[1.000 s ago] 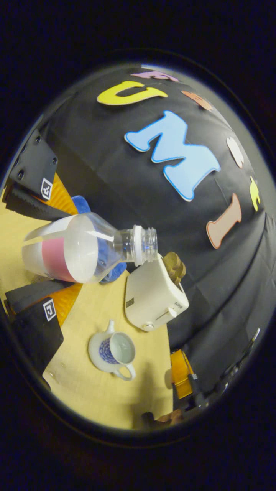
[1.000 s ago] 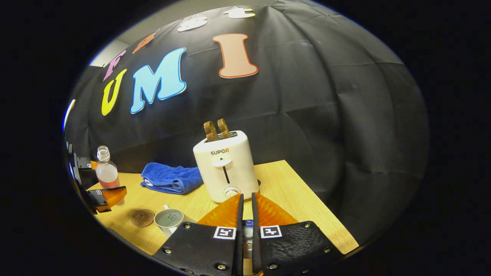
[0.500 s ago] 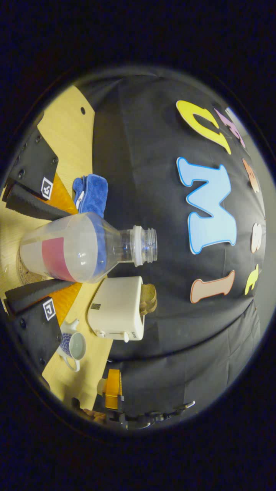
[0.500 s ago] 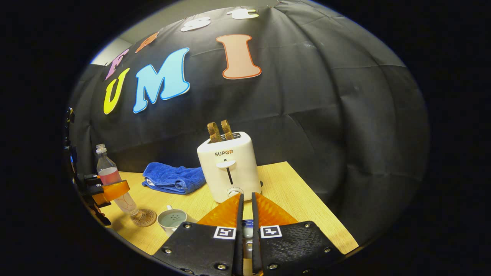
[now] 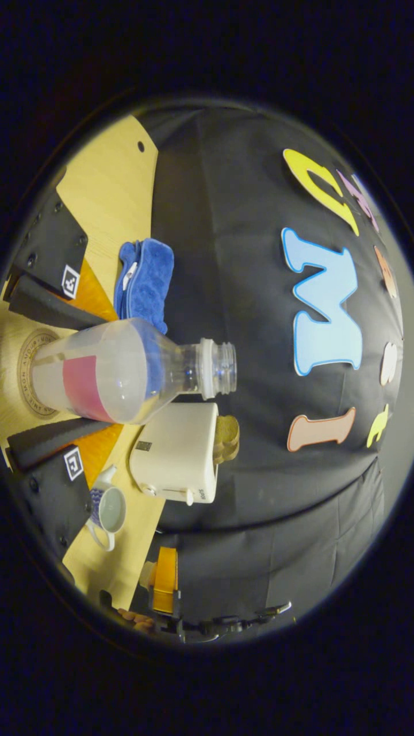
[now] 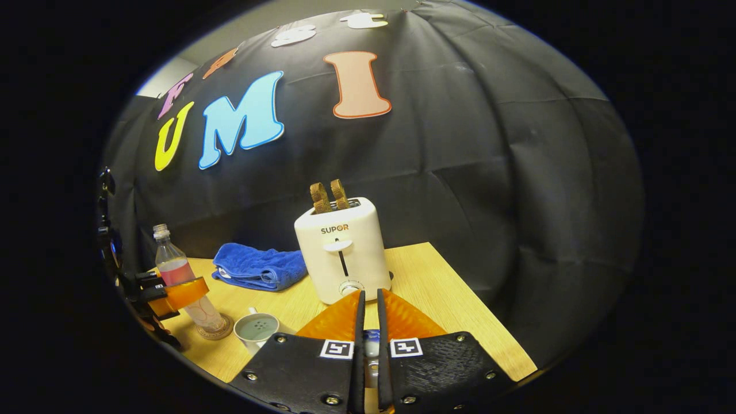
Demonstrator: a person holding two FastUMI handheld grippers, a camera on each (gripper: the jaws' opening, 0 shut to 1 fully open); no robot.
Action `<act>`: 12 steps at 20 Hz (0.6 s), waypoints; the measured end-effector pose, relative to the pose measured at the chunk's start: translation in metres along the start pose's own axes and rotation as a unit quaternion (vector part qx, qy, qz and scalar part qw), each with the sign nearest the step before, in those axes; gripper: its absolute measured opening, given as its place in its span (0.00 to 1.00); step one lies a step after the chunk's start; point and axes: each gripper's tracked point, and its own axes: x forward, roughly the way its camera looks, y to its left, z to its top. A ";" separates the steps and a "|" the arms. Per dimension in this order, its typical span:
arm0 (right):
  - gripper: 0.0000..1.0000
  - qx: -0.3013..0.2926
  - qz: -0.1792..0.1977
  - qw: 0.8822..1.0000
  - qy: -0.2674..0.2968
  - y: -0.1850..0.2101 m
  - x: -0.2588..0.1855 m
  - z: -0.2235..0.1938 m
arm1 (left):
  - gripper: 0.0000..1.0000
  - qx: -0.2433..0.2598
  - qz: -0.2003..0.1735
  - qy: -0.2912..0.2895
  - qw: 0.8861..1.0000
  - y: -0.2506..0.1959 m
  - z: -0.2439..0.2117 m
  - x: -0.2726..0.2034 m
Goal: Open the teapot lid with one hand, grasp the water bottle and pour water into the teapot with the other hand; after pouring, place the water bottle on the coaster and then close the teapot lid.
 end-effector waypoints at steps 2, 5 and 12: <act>0.09 0.004 0.000 1.000 0.001 -0.001 0.001 -0.001 | 0.85 -0.008 -0.006 0.001 1.000 -0.003 -0.003 0.001; 0.09 0.000 0.001 1.000 0.002 0.002 0.001 -0.003 | 0.88 -0.007 -0.010 0.006 1.000 -0.004 -0.005 0.001; 0.09 -0.016 0.008 1.000 -0.003 0.009 -0.001 0.001 | 1.00 -0.021 0.004 0.008 1.000 0.002 -0.005 -0.005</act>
